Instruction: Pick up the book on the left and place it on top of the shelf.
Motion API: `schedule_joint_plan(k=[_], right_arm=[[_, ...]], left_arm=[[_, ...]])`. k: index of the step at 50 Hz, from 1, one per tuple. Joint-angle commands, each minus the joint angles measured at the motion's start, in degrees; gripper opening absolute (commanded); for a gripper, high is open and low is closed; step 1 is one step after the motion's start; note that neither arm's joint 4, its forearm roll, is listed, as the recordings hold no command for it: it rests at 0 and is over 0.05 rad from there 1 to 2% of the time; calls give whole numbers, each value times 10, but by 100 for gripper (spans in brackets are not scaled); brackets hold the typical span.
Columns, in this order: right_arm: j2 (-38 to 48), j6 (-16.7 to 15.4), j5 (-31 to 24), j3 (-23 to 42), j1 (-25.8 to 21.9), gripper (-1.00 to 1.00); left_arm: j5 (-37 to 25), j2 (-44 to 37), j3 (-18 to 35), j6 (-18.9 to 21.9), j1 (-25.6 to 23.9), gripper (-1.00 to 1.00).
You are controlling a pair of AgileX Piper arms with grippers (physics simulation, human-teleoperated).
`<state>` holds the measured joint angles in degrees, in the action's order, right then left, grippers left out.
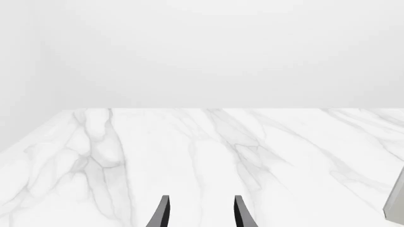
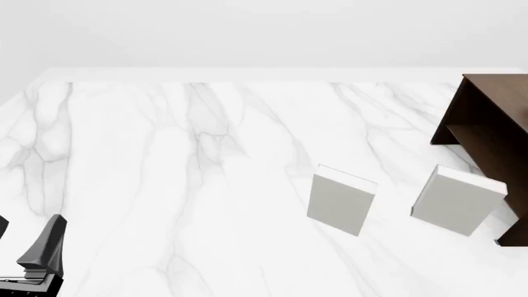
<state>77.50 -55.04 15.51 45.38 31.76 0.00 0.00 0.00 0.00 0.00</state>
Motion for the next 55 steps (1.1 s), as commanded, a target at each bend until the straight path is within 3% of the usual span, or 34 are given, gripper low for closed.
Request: schedule_joint_plan(k=[1, 20, 40, 55], right_arm=[[-26, 24, 4, -21, -24, 100], [-82, 50, -4, -50, -56, 100], [-133, 99, 13, -63, -77, 100], [-184, 132, -3, -68, -89, 100]], left_arm=[[0, 0, 0, 0, 0, 100], [0, 0, 0, 0, 0, 100], [0, 0, 0, 0, 0, 100], [0, 0, 0, 0, 0, 100]])
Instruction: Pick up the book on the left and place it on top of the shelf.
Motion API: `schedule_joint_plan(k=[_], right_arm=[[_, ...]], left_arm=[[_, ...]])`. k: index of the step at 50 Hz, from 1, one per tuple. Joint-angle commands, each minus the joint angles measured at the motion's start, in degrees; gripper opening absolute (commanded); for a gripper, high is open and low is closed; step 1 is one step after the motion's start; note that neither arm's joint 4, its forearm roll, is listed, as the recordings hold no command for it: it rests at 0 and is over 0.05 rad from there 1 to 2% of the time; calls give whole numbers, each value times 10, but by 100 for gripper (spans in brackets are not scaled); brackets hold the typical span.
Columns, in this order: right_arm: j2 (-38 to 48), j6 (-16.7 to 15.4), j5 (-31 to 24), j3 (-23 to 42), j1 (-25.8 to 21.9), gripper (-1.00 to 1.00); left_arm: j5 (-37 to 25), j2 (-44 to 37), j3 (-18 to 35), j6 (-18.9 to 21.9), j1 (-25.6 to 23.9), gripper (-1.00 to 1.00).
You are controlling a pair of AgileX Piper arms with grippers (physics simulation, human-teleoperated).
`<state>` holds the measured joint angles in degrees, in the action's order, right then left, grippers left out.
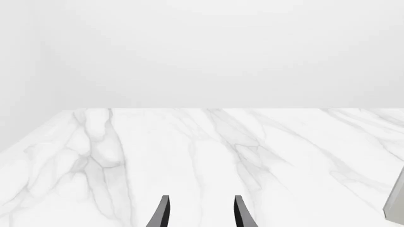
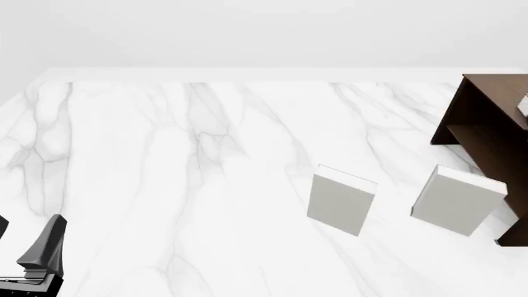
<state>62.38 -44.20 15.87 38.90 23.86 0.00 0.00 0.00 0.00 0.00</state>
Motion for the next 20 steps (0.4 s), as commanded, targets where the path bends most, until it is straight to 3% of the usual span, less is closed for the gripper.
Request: schedule_joint_plan(k=[1, 9, 15, 20], right_arm=[[-33, 23, -7, -3, -10, 100], [-80, 65, -12, -11, -23, 100], [-102, 108, 15, -27, -24, 100], [-114, 120, 22, -43, -29, 100]], left_arm=[[0, 0, 0, 0, 0, 100], [0, 0, 0, 0, 0, 100], [0, 0, 0, 0, 0, 100], [0, 0, 0, 0, 0, 100]])
